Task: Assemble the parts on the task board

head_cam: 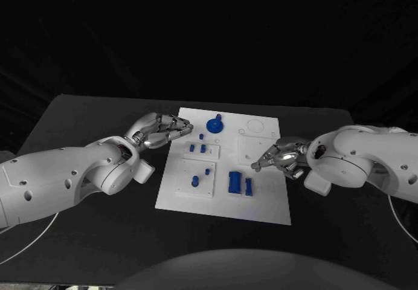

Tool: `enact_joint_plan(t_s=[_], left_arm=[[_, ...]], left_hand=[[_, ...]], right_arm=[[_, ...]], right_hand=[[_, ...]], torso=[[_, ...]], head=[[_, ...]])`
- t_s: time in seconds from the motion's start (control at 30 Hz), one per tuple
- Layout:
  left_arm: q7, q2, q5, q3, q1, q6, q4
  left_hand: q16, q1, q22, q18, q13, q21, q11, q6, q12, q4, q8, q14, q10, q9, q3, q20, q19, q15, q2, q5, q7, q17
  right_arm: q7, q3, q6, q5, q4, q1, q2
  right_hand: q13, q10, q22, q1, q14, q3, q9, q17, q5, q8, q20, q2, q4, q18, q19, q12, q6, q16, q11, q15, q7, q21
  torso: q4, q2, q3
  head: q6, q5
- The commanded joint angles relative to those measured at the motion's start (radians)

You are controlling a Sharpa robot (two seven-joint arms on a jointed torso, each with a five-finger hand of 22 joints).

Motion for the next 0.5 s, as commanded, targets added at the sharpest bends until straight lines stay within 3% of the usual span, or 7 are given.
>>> enact_joint_plan(t_s=[0.03,0.13,0.23,0.33,0.43,0.5], left_arm=[[0.031,0.0,-0.004,0.001,0.0,0.006,0.006],[0.042,-0.001,-0.004,0.001,0.0,0.003,0.008],[0.055,-0.003,-0.004,0.001,0.0,-0.002,0.009],[0.068,-0.005,-0.004,0.001,0.0,-0.006,0.01],[0.079,-0.007,-0.004,0.001,0.0,-0.009,0.011],[0.083,-0.01,-0.004,0.001,0.0,-0.01,0.012]], left_hand=[[0.007,0.01,0.0,0.009,0.0,0.008,0.002,0.007,0.005,0.0,0.006,0.008,0.008,0.001,-0.005,0.002,0.009,0.002,0.0,0.006,0.0,0.001],[0.011,0.014,0.001,0.012,0.0,0.01,0.002,0.008,0.005,0.0,0.007,0.011,0.01,0.001,-0.004,0.002,0.014,0.0,-0.001,0.006,-0.001,0.002],[0.02,0.019,0.001,0.017,0.001,0.015,0.001,0.01,0.005,0.0,0.009,0.021,0.015,0.001,-0.004,0.002,0.02,-0.001,0.0,0.008,-0.002,0.003],[0.03,0.023,0.002,0.021,0.001,0.019,0.0,0.012,0.007,0.0,0.011,0.032,0.023,0.001,-0.004,0.003,0.027,-0.003,-0.001,0.011,-0.003,0.004],[0.04,0.026,0.003,0.024,0.001,0.023,0.0,0.013,0.009,0.0,0.012,0.043,0.032,0.001,-0.004,0.003,0.032,-0.004,0.0,0.014,-0.004,0.005],[0.043,0.028,0.003,0.025,0.001,0.025,0.0,0.014,0.01,0.001,0.013,0.048,0.036,0.001,-0.004,0.003,0.036,-0.005,0.0,0.016,-0.005,0.005]], right_arm=[[0.263,-0.001,-0.129,-0.155,0.043,-0.01,-0.029],[0.367,-0.002,-0.225,-0.359,0.079,-0.034,-0.061],[0.468,-0.003,-0.338,-0.556,0.106,-0.076,-0.09],[0.543,-0.003,-0.438,-0.695,0.118,-0.122,-0.107],[0.597,-0.004,-0.516,-0.806,0.12,-0.174,-0.116],[0.625,-0.004,-0.553,-0.852,0.116,-0.217,-0.118]], right_hand=[[0.263,0.106,0.213,0.083,0.104,0.035,0.018,0.262,0.081,0.013,-0.001,-0.006,-0.054,0.016,0.034,0.004,-0.034,0.011,0.007,0.002,0.006,0.005],[0.263,0.106,0.217,0.141,0.104,0.056,0.027,0.263,0.075,0.023,0.009,-0.006,-0.084,0.012,0.037,0.004,-0.084,0.012,0.022,0.016,0.029,0.02],[0.263,0.106,0.224,0.179,0.104,0.067,-0.018,0.263,0.008,0.007,0.019,-0.011,-0.09,0.007,0.044,0.004,-0.116,0.012,0.034,0.024,0.046,0.042],[0.263,0.106,0.231,0.2,0.104,0.064,-0.07,0.263,-0.057,0.014,0.026,-0.024,-0.083,0.002,0.052,0.004,-0.058,0.012,0.042,0.034,0.039,0.066],[0.263,0.106,0.233,0.229,0.104,0.067,-0.12,0.263,-0.066,0.026,0.023,-0.03,-0.076,0.001,0.054,0.004,0.018,0.012,0.04,0.027,0.035,0.074],[0.263,0.106,0.234,0.247,0.104,0.073,-0.149,0.263,-0.077,0.022,0.024,-0.039,-0.073,0.0,0.057,0.004,0.036,0.012,0.044,0.025,0.037,0.081]], torso=[[-0.0003,0.001,-0.0002],[-0.0003,0.001,-0.0004],[-0.0014,0.001,-0.0006],[-0.0017,0.001,0.0001],[-0.0028,0.0,0.0006],[-0.0013,0.001,0.0014]], head=[[0.0,0.0],[0.0,-0.001],[0.0,0.003],[0.0,0.004],[0.0,0.006],[0.0,0.003]])
